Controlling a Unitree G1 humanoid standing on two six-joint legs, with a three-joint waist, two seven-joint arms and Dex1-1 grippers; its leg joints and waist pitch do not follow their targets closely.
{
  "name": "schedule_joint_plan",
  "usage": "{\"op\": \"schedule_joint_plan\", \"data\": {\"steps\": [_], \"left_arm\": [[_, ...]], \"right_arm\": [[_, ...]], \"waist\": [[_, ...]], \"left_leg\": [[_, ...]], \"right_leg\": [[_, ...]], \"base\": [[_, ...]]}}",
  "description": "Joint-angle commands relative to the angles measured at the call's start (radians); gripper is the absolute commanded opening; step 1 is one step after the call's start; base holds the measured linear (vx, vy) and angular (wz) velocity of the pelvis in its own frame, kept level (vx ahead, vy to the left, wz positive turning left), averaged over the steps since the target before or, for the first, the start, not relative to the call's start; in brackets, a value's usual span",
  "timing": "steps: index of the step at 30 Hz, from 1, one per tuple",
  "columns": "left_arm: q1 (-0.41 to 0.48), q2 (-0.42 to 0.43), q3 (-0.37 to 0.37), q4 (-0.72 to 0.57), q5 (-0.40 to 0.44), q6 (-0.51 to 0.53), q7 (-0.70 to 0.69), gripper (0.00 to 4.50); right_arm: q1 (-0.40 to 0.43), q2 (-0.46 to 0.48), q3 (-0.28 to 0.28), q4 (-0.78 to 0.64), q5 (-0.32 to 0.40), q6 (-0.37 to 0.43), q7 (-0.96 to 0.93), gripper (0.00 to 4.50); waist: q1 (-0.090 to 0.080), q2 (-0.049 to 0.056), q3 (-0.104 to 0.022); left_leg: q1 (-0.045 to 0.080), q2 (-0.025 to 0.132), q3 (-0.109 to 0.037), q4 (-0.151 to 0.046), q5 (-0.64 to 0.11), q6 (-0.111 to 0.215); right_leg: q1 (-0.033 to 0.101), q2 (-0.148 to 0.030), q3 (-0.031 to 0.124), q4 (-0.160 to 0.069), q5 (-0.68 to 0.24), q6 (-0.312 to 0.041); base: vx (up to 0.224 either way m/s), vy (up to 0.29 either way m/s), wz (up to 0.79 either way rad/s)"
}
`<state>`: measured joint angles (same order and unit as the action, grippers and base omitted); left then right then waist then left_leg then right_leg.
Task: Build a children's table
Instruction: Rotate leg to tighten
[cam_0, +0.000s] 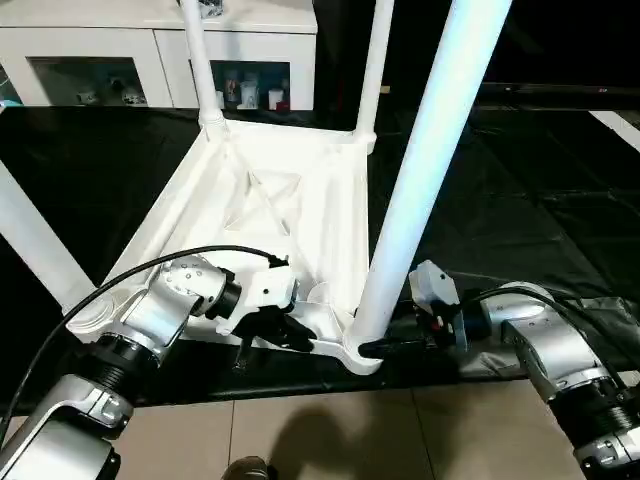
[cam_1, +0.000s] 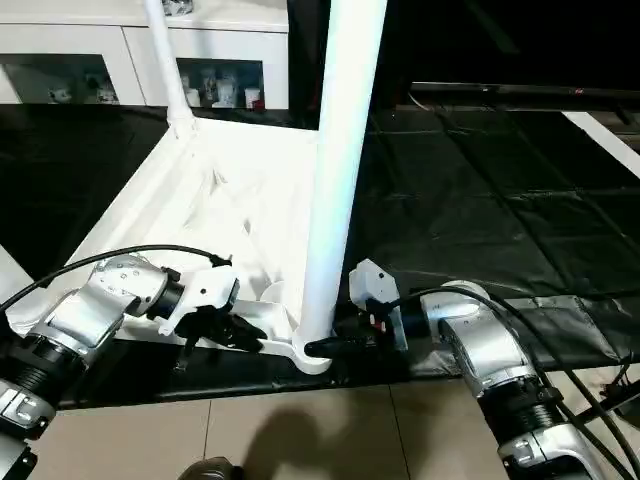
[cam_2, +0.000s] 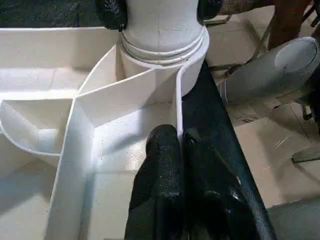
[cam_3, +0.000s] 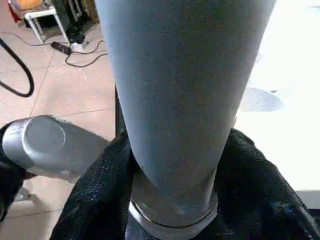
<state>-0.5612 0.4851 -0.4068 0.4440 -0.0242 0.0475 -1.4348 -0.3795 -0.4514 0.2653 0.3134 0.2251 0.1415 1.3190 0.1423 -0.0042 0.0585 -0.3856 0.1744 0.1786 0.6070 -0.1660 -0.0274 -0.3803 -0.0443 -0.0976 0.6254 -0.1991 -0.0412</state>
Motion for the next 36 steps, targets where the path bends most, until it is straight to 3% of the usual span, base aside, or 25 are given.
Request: {"op": "schedule_joint_plan", "data": {"steps": [1, 4, 5, 7, 8, 9, 10, 11, 12, 13, 14, 15, 16, 17, 18, 19, 22, 23, 24, 25, 27, 28, 31, 36], "left_arm": [[-0.008, -0.021, -0.010, -0.032, -0.008, 0.018, -0.002, 0.00], [-0.037, -0.067, 0.025, 0.001, -0.007, 0.105, 0.099, 0.00], [-0.047, -0.086, 0.042, 0.004, -0.014, 0.134, 0.134, 0.00], [-0.052, -0.099, 0.052, 0.004, -0.020, 0.152, 0.155, 0.00], [-0.071, -0.132, 0.080, 0.004, -0.031, 0.205, 0.219, 0.00], [-0.081, -0.151, 0.095, 0.003, -0.036, 0.231, 0.254, 0.00], [-0.095, -0.176, 0.116, 0.003, -0.041, 0.263, 0.303, 0.00], [-0.114, -0.206, 0.140, 0.001, -0.046, 0.303, 0.362, 0.00], [-0.138, -0.242, 0.171, -0.003, -0.047, 0.349, 0.442, 0.00], [-0.139, -0.244, 0.172, -0.003, -0.047, 0.352, 0.446, 0.00], [-0.154, -0.268, 0.190, -0.009, -0.043, 0.378, 0.494, 0.00], [-0.154, -0.268, 0.190, -0.009, -0.043, 0.378, 0.494, 0.00], [-0.169, -0.286, 0.199, -0.003, -0.027, 0.381, 0.543, 0.00], [-0.177, -0.293, 0.202, 0.004, -0.018, 0.379, 0.567, 0.00], [-0.177, -0.293, 0.202, 0.004, -0.018, 0.379, 0.567, 0.00], [-0.180, -0.294, 0.202, 0.010, -0.010, 0.374, 0.584, 0.00], [-0.180, -0.293, 0.197, 0.021, 0.013, 0.369, 0.613, 0.00], [-0.179, -0.294, 0.197, 0.020, 0.015, 0.376, 0.623, 0.00], [-0.178, -0.293, 0.196, 0.020, 0.016, 0.378, 0.626, 0.00], [-0.177, -0.290, 0.195, 0.020, 0.017, 0.380, 0.629, 0.00], [-0.176, -0.288, 0.193, 0.019, 0.018, 0.382, 0.633, 0.00], [-0.175, -0.284, 0.190, 0.021, 0.021, 0.381, 0.634, 0.00], [-0.175, -0.270, 0.184, 0.040, 0.035, 0.362, 0.639, 0.00], [-0.176, -0.237, 0.180, 0.090, 0.059, 0.311, 0.625, 0.00]], "right_arm": [[0.015, 0.014, -0.002, -0.003, 0.003, 0.048, -0.043, 2.09], [-0.008, 0.075, -0.012, 0.053, -0.046, 0.098, -0.200, 2.09], [-0.018, 0.099, -0.023, 0.076, -0.057, 0.104, -0.256, 2.09], [-0.025, 0.113, -0.030, 0.088, -0.063, 0.108, -0.289, 2.09], [-0.055, 0.156, -0.042, 0.138, -0.084, 0.122, -0.379, 2.08], [-0.072, 0.180, -0.047, 0.165, -0.094, 0.129, -0.427, 2.07], [-0.097, 0.211, -0.055, 0.202, -0.107, 0.140, -0.491, 2.06], [-0.135, 0.254, -0.064, 0.259, -0.125, 0.146, -0.585, 2.06], [-0.184, 0.304, -0.079, 0.334, -0.144, 0.143, -0.710, 2.06], [-0.187, 0.306, -0.080, 0.337, -0.145, 0.143, -0.716, 2.06], [-0.226, 0.338, -0.096, 0.393, -0.152, 0.148, -0.780, 2.05], [-0.226, 0.338, -0.096, 0.393, -0.152, 0.148, -0.780, 2.04], [-0.265, 0.363, -0.114, 0.442, -0.156, 0.138, -0.841, 2.04], [-0.284, 0.376, -0.124, 0.464, -0.155, 0.136, -0.869, 2.03], [-0.284, 0.376, -0.124, 0.464, -0.155, 0.136, -0.869, 2.03], [-0.295, 0.382, -0.130, 0.476, -0.158, 0.132, -0.885, 2.03], [-0.317, 0.399, -0.163, 0.503, -0.150, 0.110, -0.907, 2.03], [-0.325, 0.404, -0.173, 0.518, -0.146, 0.100, -0.911, 2.38], [-0.327, 0.405, -0.179, 0.522, -0.143, 0.092, -0.914, 2.59], [-0.328, 0.404, -0.187, 0.522, -0.137, 0.083, -0.915, 2.73], [-0.329, 0.403, -0.194, 0.523, -0.132, 0.077, -0.915, 2.73], [-0.325, 0.397, -0.195, 0.517, -0.131, 0.072, -0.909, 3.07], [-0.298, 0.374, -0.186, 0.477, -0.131, 0.048, -0.867, 3.26], [-0.218, 0.301, -0.178, 0.344, -0.114, 0.026, -0.727, 3.71]], "waist": [[-0.008, 0.008, -0.065], [-0.017, 0.008, -0.059], [-0.024, 0.009, -0.053], [-0.049, 0.008, -0.042], [-0.056, 0.009, -0.045], [-0.071, 0.006, -0.050], [-0.077, 0.012, -0.053], [-0.104, 0.019, -0.059], [-0.115, 0.017, -0.056], [-0.133, 0.018, -0.057], [-0.137, 0.014, -0.060], [-0.147, 0.016, -0.059], [-0.145, 0.013, -0.060], [-0.146, 0.005, -0.064], [-0.146, 0.005, -0.064], [-0.141, 0.004, -0.073], [-0.134, 0.006, -0.083], [-0.127, 0.005, -0.089], [-0.127, 0.005, -0.089], [-0.120, 0.011, -0.092], [-0.112, 0.013, -0.090], [-0.110, 0.014, -0.089], [-0.095, 0.012, -0.081], [-0.081, 0.011, -0.080]], "left_leg": [[0.030, 0.081, -0.033, -0.075, -0.258, 0.017], [0.035, 0.078, -0.035, -0.078, -0.302, -0.002], [0.043, 0.074, -0.038, -0.078, -0.351, -0.016], [0.057, 0.065, -0.049, -0.074, -0.456, -0.045], [0.058, 0.067, -0.052, -0.074, -0.473, -0.055], [0.045, 0.070, -0.060, -0.081, -0.478, -0.063], [0.038, 0.073, -0.065, -0.086, -0.479, -0.069], [0.019, 0.081, -0.081, -0.101, -0.517, -0.087], [0.020, 0.082, -0.082, -0.102, -0.540, -0.094], [0.023, 0.077, -0.087, -0.102, -0.575, -0.105], [0.023, 0.075, -0.087, -0.099, -0.572, -0.104], [0.021, 0.069, -0.083, -0.093, -0.541, -0.089], [0.022, 0.066, -0.077, -0.088, -0.512, -0.077], [0.017, 0.058, -0.062, -0.075, -0.401, -0.039], [0.017, 0.058, -0.062, -0.075, -0.401, -0.039], [0.006, 0.057, -0.051, -0.068, -0.279, 0.002], [0.000, 0.060, -0.042, -0.061, -0.164, 0.041], [-0.004, 0.060, -0.040, -0.057, -0.091, 0.072], [-0.004, 0.060, -0.040, -0.057, -0.091, 0.072], [-0.001, 0.066, -0.040, -0.056, -0.042, 0.103], [0.008, 0.073, -0.037, -0.056, -0.051, 0.118], [0.007, 0.073, -0.037, -0.057, -0.054, 0.119], [0.015, 0.074, -0.031, -0.063, -0.133, 0.083], [0.018, 0.076, -0.032, -0.067, -0.163, 0.058]], "right_leg": [[0.036, -0.128, 0.073, -0.100, -0.316, -0.152], [0.032, -0.129, 0.072, -0.108, -0.389, -0.146], [0.026, -0.130, 0.068, -0.117, -0.468, -0.136], [0.025, -0.137, 0.050, -0.144, -0.659, -0.080], [0.027, -0.139, 0.047, -0.141, -0.665, -0.075], [0.041, -0.139, 0.035, -0.136, -0.639, -0.068], [0.049, -0.140, 0.028, -0.131, -0.606, -0.071], [0.063, -0.137, 0.018, -0.116, -0.512, -0.072], [0.057, -0.137, 0.018, -0.113, -0.487, -0.084], [0.057, -0.137, 0.014, -0.114, -0.466, -0.097], [0.058, -0.142, 0.017, -0.114, -0.453, -0.103], [0.058, -0.147, 0.018, -0.122, -0.430, -0.118], [0.055, -0.147, 0.021, -0.128, -0.419, -0.121], [0.056, -0.153, 0.028, -0.128, -0.376, -0.144], [0.056, -0.153, 0.028, -0.128, -0.376, -0.144], [0.061, -0.145, 0.029, -0.118, -0.306, -0.151], [0.058, -0.138, 0.029, -0.098, -0.158, -0.185], [0.061, -0.135, 0.028, -0.084, -0.045, -0.202], [0.061, -0.135, 0.028, -0.084, -0.045, -0.202], [0.055, -0.132, 0.028, -0.071, 0.061, -0.230], [0.050, -0.134, 0.028, -0.070, 0.074, -0.248], [0.051, -0.134, 0.028, -0.070, 0.071, -0.249], [0.049, -0.135, 0.030, -0.085, -0.036, -0.228], [0.048, -0.133, 0.032, -0.091, -0.094, -0.196]], "base": [[0.000, 0.000, 0.00], [0.000, 0.000, 0.00], [0.000, 0.000, 0.00], [0.000, 0.000, 0.00], [0.000, 0.000, 0.00], [0.000, 0.000, 0.00], [-0.035, 0.052, -0.26], [-0.035, 0.053, -0.32], [-0.035, 0.053, -0.32], [-0.029, 0.040, -0.27], [-0.011, 0.033, -0.22], [-0.011, 0.033, -0.22], [0.000, 0.000, 0.00], [0.000, 0.000, 0.00], [0.000, 0.000, 0.00], [0.000, 0.000, 0.00], [0.000, 0.000, 0.00], [0.050, -0.034, -0.03], [0.050, -0.034, -0.03], [0.000, 0.000, 0.00], [0.000, 0.000, 0.00], [0.000, 0.000, 0.00], [0.000, 0.000, 0.00], [0.000, 0.000, 0.00]]}}
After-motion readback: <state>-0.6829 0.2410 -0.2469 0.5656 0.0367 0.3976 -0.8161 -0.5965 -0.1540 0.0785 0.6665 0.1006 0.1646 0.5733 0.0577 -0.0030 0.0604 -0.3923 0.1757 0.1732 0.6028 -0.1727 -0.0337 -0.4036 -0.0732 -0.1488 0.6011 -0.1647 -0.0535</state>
